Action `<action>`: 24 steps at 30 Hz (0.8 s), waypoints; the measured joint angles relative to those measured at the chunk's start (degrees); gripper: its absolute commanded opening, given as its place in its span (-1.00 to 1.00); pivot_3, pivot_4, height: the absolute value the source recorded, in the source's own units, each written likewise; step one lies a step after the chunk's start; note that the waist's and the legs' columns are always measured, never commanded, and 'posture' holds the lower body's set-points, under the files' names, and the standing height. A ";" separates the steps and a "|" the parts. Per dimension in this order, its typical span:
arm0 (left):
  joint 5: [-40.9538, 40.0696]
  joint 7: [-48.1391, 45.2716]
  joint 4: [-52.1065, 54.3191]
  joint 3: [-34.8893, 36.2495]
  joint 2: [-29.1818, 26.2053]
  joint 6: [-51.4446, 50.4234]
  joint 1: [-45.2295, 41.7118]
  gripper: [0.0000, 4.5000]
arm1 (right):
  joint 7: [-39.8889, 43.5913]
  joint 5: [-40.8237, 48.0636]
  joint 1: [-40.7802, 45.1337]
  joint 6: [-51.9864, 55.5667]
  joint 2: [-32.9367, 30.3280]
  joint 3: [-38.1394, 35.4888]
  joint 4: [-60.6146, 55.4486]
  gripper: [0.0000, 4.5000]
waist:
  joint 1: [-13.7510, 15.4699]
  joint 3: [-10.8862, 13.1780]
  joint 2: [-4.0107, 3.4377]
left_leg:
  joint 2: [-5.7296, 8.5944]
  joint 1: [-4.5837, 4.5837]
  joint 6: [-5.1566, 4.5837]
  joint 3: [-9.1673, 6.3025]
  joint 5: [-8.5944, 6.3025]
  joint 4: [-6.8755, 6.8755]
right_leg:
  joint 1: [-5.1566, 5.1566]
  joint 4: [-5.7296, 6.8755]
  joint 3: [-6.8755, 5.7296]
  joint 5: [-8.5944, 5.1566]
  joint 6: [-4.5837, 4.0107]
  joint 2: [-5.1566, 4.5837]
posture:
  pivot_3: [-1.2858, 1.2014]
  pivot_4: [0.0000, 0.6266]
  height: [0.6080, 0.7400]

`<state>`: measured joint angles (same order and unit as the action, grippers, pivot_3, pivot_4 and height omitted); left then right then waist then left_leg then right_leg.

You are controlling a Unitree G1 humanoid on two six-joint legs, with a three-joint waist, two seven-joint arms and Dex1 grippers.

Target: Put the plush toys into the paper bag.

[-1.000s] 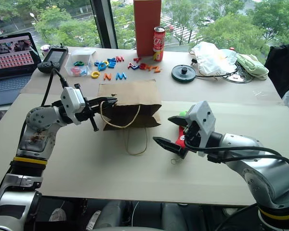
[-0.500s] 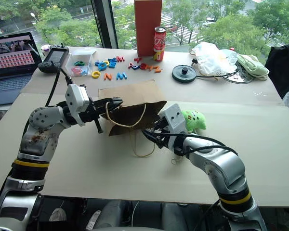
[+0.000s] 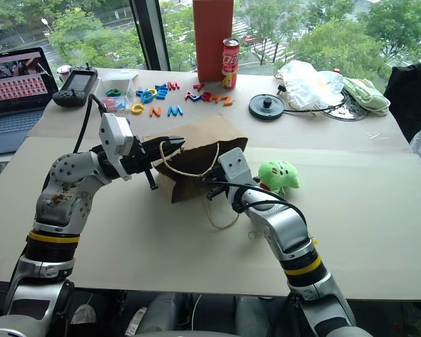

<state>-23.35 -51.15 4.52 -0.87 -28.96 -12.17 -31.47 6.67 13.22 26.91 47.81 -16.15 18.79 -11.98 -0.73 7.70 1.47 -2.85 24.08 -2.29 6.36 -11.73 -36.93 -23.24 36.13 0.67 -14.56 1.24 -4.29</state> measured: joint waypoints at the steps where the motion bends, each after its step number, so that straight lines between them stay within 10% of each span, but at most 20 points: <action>1: -0.73 0.61 0.41 0.15 0.34 -1.02 -0.08 -1.00 | 0.05 -1.17 -0.02 -0.21 0.13 1.01 0.98 -0.96 | -0.02 0.00 0.00 | -0.01 0.00 0.00 -0.01 0.00 0.00 | 0.00 0.00 0.00 0.00 0.00 0.01 | 0.03 -0.52 0.98; 18: -3.86 5.17 2.44 2.61 1.60 -7.86 -1.19 -1.00 | 3.44 -10.02 -0.68 -1.46 3.23 3.70 4.01 -0.96 | -0.22 -0.01 -0.01 | -0.02 -0.15 0.04 0.00 0.02 0.01 | 0.08 0.07 0.03 0.00 -0.01 0.03 | 0.03 -0.52 0.98; 24: -3.73 5.15 1.83 2.63 1.63 -7.67 0.39 -1.00 | 5.21 -4.92 -1.03 3.07 6.84 -5.42 -0.77 -0.96 | -0.13 0.00 -0.01 | -0.03 -0.10 0.05 0.00 0.02 0.04 | 0.02 0.07 0.04 0.00 -0.01 0.02 | 0.03 -0.52 0.98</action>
<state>-27.08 -46.01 6.35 1.76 -27.33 -19.85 -31.08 11.89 8.29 25.88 50.88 -9.31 13.38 -12.75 -0.86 7.70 1.46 -2.88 23.98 -2.24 6.36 -11.71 -36.89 -23.22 36.20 0.71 -14.56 1.23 -4.28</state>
